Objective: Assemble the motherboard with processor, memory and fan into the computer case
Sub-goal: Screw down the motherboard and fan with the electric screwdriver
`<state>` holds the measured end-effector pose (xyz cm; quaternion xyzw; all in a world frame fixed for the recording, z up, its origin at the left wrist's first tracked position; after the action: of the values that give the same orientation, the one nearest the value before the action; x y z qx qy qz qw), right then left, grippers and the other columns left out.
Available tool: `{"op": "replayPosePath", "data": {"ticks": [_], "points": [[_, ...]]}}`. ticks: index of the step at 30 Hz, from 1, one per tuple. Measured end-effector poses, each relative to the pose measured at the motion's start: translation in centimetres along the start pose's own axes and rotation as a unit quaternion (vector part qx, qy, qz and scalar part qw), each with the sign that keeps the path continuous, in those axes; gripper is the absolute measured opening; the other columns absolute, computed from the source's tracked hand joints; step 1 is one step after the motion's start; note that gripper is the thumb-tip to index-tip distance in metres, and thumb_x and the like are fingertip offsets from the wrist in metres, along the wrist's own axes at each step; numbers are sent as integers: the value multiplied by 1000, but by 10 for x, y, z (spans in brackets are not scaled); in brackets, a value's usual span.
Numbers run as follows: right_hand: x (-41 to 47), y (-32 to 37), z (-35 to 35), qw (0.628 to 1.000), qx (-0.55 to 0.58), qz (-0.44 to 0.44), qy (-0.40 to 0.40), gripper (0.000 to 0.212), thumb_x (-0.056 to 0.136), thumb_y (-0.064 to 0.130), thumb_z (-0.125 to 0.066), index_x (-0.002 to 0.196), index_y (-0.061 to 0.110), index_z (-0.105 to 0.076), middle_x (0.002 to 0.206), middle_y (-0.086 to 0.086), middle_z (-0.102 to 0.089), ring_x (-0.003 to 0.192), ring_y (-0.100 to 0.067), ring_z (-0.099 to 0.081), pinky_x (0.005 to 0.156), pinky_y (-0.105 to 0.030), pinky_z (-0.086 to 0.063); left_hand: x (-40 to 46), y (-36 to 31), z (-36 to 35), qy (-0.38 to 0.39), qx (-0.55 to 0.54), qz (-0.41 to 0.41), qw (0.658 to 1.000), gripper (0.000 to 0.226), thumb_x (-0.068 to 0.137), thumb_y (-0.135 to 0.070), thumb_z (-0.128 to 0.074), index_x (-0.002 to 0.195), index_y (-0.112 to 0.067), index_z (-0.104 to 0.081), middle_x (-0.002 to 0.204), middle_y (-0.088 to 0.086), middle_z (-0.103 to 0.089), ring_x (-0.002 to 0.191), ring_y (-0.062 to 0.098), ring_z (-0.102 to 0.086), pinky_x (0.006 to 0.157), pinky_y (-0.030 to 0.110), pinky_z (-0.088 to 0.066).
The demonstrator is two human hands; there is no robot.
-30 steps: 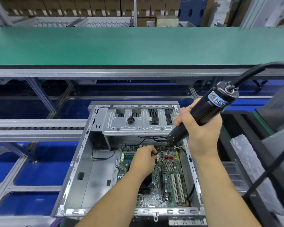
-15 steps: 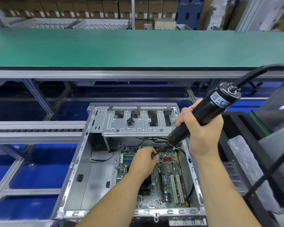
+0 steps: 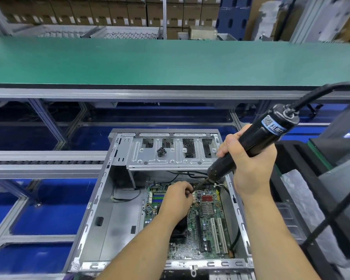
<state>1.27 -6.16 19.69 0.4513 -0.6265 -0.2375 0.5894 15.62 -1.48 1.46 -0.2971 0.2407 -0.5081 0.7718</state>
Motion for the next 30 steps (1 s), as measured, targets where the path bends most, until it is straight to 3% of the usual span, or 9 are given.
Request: {"op": "replayPosePath", "data": {"ticks": [4, 9, 14, 24, 30], "points": [[0, -2, 4, 1000, 4, 0, -5, 12, 82, 29, -75, 73, 27, -67, 59, 0, -61, 57, -35, -58, 69, -54, -54, 1, 2, 0, -1, -18, 17, 1000, 15, 92, -11, -61, 95, -22, -70, 80, -8, -63, 63, 4, -54, 64, 18, -48], [1, 0, 7, 1000, 9, 6, -7, 11, 84, 29, -72, 74, 31, -69, 59, 4, -61, 57, -33, -56, 69, -52, -53, 2, 3, -1, 1, -23, 23, 999, 9, 93, -17, -66, 96, -23, -71, 76, -14, -59, 65, 0, -51, 59, 10, -38], [3, 2, 8, 999, 51, 0, -14, 14, 83, 23, -71, 74, 31, -66, 59, 1, -58, 54, -29, -54, 64, -44, -51, 2, 3, -2, 5, -32, 35, 999, 10, 92, -23, -69, 86, -29, -63, 73, -14, -57, 63, 3, -51, 59, 17, -40], [4, 1, 12, 998, 67, -12, -9, 14, 83, 23, -72, 75, 33, -65, 61, -1, -57, 54, -29, -54, 64, -42, -50, 0, 2, 0, -4, -26, 24, 999, 19, 92, -24, -68, 80, -33, -57, 70, -14, -54, 60, 3, -49, 55, 17, -37], [3, 3, 8, 999, 16, -8, 30, 11, 82, 26, -72, 73, 29, -68, 59, -1, -60, 59, -34, -57, 69, -52, -53, -3, -4, 1, 2, 26, -9, 1000, 7, 93, -27, -65, 88, -29, -61, 87, -11, -60, 74, 7, -54, 72, 32, -53]]}}
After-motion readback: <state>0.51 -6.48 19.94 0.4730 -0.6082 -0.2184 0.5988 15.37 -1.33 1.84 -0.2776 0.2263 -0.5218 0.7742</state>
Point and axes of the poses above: each hand's wrist, its own x-axis towards the middle knuckle, its own z-axis out of the back of the hand, y = z × x, the point moved 4 cm from there along x, towards the middle knuckle
